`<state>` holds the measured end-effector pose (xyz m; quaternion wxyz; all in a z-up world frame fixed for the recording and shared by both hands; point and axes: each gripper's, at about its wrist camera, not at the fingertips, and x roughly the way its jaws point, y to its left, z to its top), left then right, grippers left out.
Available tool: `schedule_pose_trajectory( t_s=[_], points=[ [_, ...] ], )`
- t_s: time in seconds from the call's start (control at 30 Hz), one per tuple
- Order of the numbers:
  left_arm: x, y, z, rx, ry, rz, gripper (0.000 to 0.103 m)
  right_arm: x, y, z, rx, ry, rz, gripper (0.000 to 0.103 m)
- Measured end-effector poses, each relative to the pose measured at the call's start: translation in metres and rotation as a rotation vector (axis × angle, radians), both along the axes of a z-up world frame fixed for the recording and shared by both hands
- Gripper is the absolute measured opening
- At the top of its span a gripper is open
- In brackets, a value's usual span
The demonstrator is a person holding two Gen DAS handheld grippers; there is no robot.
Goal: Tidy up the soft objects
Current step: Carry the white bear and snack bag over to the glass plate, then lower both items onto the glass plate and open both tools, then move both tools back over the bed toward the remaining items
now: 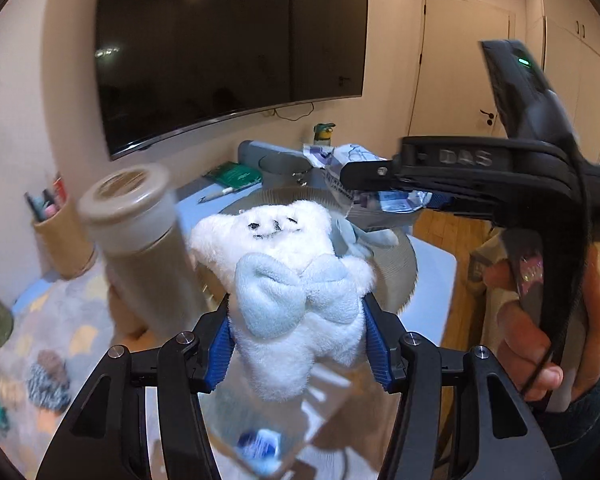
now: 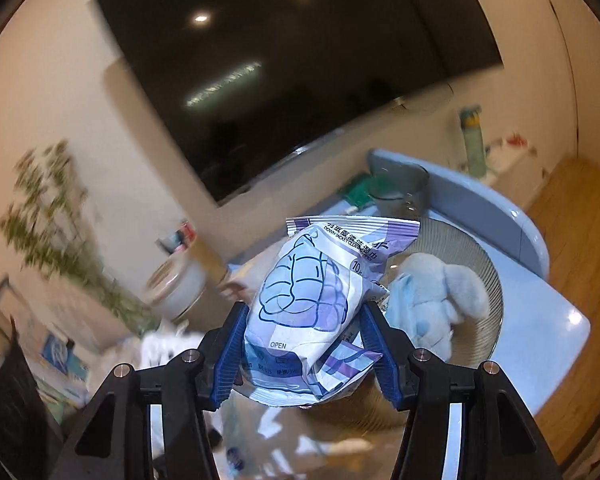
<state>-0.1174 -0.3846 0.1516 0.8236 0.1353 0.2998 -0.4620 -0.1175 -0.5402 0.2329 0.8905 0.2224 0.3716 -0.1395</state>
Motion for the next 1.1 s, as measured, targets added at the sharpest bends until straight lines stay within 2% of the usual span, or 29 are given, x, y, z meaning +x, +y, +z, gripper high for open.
schedule_pose_trajectory(
  t_s=[0.17, 0.27, 0.33, 0.37, 0.5, 0.57, 0.73, 0.87, 1.03, 1.1],
  points=[
    [0.017, -0.036, -0.005, 0.026, -0.007, 0.03, 0.054, 0.024, -0.024, -0.003, -0.007, 0.034, -0.045, 0.056],
    [0.023, -0.054, -0.008, 0.049, -0.041, 0.058, 0.062, 0.043, -0.03, -0.007, -0.001, 0.059, -0.033, 0.058],
    [0.028, -0.058, -0.01, 0.049, -0.064, 0.08, 0.076, 0.055, -0.038, -0.01, 0.011, 0.082, -0.026, 0.075],
    [0.03, -0.06, -0.011, 0.05, -0.067, 0.078, 0.079, 0.058, -0.042, -0.013, 0.02, 0.094, -0.029, 0.079],
    [0.028, -0.056, -0.019, 0.032, 0.011, 0.021, 0.079, 0.045, -0.048, -0.014, 0.061, 0.089, -0.042, 0.079],
    [0.022, -0.051, -0.019, 0.024, 0.024, -0.007, 0.079, 0.036, -0.047, -0.011, 0.068, 0.076, -0.043, 0.079],
    [-0.015, -0.01, -0.004, -0.034, 0.002, -0.1, 0.079, 0.002, -0.031, 0.002, 0.044, 0.032, -0.049, 0.079],
    [-0.03, 0.039, 0.011, -0.046, -0.038, -0.113, 0.079, -0.02, -0.004, 0.014, 0.006, 0.006, -0.022, 0.08],
    [-0.021, 0.118, 0.034, -0.084, -0.067, -0.04, 0.079, -0.034, 0.048, 0.025, -0.066, -0.013, 0.096, 0.08],
    [-0.017, 0.162, 0.046, -0.089, -0.1, 0.043, 0.079, -0.035, 0.081, 0.032, -0.11, -0.024, 0.184, 0.08]
  ],
)
